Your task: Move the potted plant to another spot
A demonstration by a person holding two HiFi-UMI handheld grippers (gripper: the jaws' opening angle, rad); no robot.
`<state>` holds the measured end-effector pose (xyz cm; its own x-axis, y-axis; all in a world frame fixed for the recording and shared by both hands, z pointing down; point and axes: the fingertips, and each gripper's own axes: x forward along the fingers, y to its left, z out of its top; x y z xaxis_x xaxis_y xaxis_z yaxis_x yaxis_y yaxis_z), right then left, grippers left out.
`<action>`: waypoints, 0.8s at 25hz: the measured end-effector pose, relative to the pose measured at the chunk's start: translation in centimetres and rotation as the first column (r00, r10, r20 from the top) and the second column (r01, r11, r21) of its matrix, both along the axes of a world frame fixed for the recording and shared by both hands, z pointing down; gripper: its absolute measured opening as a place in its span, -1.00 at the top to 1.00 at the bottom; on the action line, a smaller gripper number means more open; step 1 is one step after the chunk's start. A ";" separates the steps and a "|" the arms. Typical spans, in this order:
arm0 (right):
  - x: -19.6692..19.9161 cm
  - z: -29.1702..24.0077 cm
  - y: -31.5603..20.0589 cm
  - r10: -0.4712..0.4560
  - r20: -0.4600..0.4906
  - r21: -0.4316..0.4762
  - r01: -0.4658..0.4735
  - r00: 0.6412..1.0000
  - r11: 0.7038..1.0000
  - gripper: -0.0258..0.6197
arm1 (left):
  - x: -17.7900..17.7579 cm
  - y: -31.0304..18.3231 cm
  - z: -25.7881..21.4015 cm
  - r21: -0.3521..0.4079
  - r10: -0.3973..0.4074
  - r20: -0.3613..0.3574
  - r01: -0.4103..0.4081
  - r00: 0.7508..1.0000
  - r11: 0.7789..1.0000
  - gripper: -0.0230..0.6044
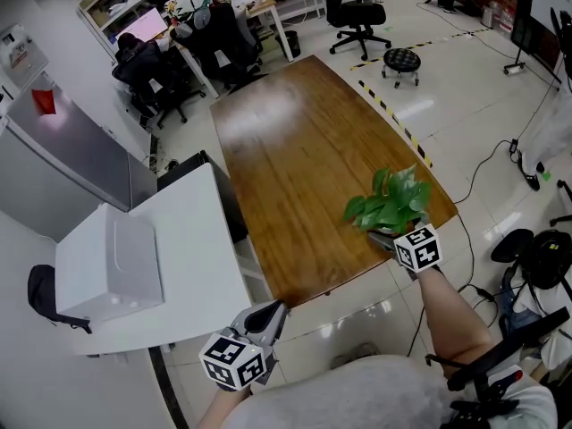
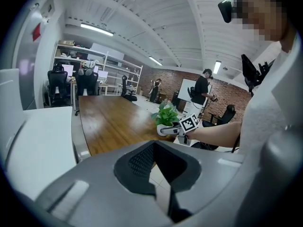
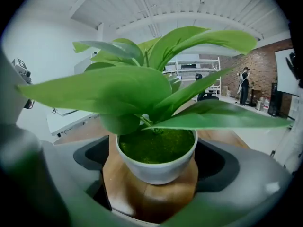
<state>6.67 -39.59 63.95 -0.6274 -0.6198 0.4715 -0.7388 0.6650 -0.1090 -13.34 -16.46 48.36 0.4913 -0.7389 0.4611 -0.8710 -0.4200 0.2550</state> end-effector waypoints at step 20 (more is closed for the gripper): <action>0.0 0.8 -1.5 0.033 -0.071 0.025 -0.031 0.997 0.999 -0.59 | -0.6 -0.7 -0.6 0.007 -0.005 -0.005 0.005 1.000 1.000 0.94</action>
<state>6.69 -41.07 64.79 -0.5725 -0.6505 0.4992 -0.7652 0.6425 -0.0402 -13.92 -17.21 47.80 0.4898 -0.7448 0.4533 -0.8718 -0.4174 0.2563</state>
